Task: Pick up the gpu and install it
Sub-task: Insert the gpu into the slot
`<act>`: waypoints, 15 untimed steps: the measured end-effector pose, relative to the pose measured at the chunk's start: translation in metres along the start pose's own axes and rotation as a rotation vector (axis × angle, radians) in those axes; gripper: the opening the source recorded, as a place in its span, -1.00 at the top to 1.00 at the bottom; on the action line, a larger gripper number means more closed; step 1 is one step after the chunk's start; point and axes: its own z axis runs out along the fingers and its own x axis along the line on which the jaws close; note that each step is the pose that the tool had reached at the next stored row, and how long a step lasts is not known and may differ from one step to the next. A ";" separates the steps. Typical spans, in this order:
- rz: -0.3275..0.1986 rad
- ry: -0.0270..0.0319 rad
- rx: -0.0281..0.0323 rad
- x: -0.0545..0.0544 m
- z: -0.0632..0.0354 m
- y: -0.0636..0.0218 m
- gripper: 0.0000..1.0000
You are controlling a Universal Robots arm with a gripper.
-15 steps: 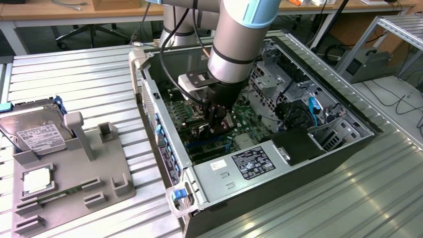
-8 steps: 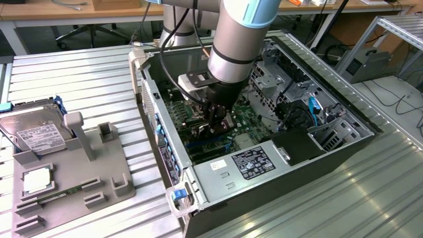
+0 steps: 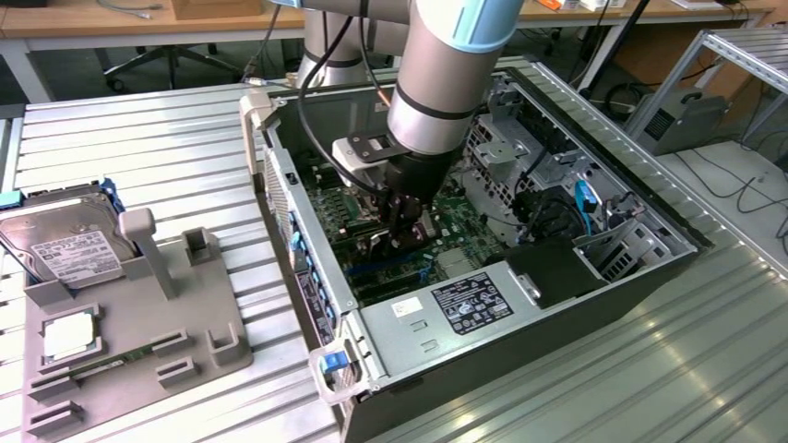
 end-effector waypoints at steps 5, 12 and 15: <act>0.000 0.0001 0.0014 0.000 0.0007 0.0005 0.45; 0.000 0.0000 0.0015 0.000 0.0009 -0.0003 0.45; 0.000 0.0000 0.0015 0.000 0.0009 -0.0004 0.45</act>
